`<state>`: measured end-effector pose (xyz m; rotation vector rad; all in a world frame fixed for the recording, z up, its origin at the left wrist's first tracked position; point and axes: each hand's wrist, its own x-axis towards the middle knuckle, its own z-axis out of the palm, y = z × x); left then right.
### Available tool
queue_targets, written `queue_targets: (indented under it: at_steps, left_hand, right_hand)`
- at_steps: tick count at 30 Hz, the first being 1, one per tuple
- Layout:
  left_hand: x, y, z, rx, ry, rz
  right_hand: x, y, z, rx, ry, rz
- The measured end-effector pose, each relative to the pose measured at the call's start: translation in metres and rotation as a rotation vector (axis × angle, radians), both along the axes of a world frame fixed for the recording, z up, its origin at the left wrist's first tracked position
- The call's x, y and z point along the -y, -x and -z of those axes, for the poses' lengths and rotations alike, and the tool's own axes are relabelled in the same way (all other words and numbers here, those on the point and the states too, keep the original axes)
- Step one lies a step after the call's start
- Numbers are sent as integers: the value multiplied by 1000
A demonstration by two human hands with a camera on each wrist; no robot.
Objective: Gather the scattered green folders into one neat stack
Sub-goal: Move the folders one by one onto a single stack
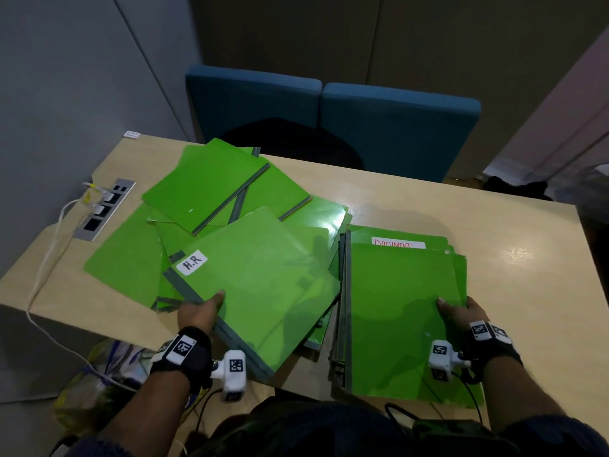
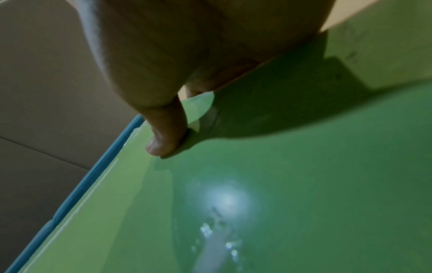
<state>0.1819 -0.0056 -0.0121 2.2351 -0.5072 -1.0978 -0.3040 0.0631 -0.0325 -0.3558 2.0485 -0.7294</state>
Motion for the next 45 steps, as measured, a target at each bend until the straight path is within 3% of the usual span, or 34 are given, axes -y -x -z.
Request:
queue_targets:
  at_steps: [6, 16, 20, 24, 29, 34, 40, 43, 45]
  left_hand:
    - [5, 9, -20, -224, 305, 20]
    - [62, 13, -103, -113, 614, 308]
    - [64, 71, -89, -152, 537, 436]
    - [47, 137, -44, -189, 311, 591]
    - [30, 191, -11, -118, 70, 749]
    - [20, 206, 11, -54, 71, 929]
    - [10, 211, 1, -162, -28, 1201]
    - [22, 199, -11, -140, 60, 1181]
    - [43, 177, -15, -39, 143, 1058]
  right_hand:
    - [-1, -2, -3, 8, -5, -4]
    - [-1, 1, 3, -38, -9, -55]
    - [-1, 3, 4, -29, -18, -78]
    - [-2, 5, 10, -25, -18, -73]
    - [-5, -4, -1, 36, 43, -1]
    - [-5, -5, -6, -51, -6, -33]
    - [-9, -8, 2, -53, 6, -40]
    - [-8, -16, -4, -87, 44, 13]
    - [-6, -19, -7, -97, 61, 42]
